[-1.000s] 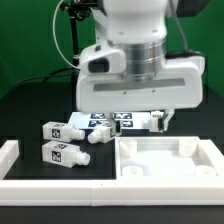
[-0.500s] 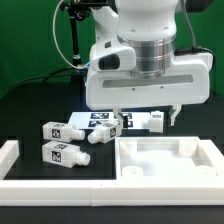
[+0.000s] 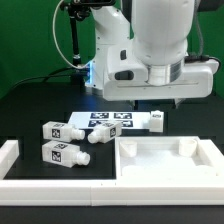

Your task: Assemble one leg

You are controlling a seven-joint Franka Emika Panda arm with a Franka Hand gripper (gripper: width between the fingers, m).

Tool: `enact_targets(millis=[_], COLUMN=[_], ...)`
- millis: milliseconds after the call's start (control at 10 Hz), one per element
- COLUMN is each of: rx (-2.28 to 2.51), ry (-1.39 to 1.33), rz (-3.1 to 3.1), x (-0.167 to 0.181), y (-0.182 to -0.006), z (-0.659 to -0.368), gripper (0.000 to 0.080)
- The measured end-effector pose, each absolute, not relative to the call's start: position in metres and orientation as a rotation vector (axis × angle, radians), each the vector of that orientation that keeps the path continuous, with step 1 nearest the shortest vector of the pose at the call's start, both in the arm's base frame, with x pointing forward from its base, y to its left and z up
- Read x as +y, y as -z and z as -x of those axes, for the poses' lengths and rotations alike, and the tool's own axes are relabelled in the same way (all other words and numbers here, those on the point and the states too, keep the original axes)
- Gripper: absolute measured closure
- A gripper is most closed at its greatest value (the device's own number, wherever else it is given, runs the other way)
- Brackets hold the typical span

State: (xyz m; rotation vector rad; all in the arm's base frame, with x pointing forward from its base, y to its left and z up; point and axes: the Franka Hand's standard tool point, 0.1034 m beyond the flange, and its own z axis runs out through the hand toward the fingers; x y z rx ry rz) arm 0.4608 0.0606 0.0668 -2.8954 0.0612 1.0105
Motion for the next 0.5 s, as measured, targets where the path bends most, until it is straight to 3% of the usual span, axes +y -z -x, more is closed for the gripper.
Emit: enact_targets(millis=[200,400,500], rx=[0.075,0.275,0.306], ry=[-1.171,-1.413,-1.427], rz=[2.839,2.771,2.757], x=[0.062,0.075,0.08], y=[-0.061,-0.036,-0.034], z=[-0.458,-0.442,-0.438], gripper=[0.0151,0.0151,0.0151])
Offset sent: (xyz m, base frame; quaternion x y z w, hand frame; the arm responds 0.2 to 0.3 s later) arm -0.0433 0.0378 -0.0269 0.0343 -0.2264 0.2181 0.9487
